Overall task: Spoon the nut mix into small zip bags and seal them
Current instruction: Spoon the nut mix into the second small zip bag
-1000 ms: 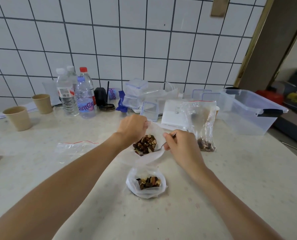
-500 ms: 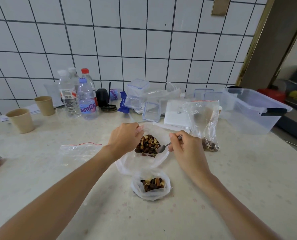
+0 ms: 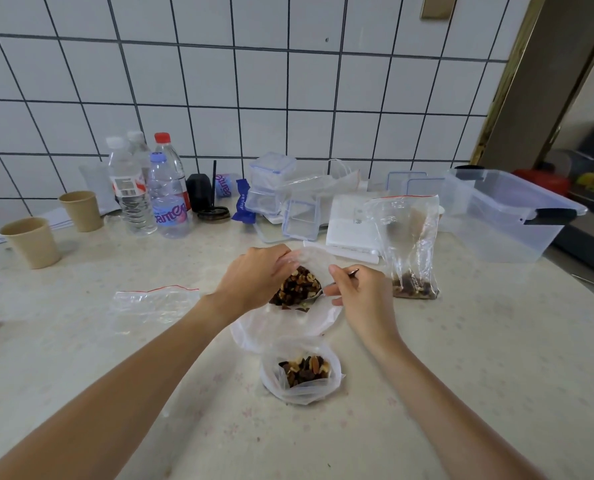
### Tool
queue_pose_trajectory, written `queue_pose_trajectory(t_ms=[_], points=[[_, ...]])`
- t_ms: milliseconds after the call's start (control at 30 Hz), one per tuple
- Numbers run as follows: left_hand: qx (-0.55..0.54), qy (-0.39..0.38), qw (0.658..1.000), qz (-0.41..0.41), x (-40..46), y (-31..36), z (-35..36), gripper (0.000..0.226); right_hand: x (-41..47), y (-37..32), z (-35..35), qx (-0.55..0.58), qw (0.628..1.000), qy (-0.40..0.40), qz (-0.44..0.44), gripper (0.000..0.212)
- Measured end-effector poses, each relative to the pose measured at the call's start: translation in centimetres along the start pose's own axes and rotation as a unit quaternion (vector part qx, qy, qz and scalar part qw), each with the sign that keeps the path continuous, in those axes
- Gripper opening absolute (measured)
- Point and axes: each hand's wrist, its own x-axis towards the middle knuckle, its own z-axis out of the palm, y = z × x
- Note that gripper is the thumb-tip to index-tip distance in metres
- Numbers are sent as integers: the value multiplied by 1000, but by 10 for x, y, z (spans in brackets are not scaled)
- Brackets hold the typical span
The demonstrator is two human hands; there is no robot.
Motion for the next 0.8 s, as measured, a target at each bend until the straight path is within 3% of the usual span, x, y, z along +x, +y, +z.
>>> queue_pose_trajectory(t_ms=[467,800], points=[[-2,10,1000,4,5,1,-9,28,-10,19,1,213,963,-36,158,22],[43,20,999,-2,8,1,-13,31,-10,14,-2,263,952,-28,153,26]])
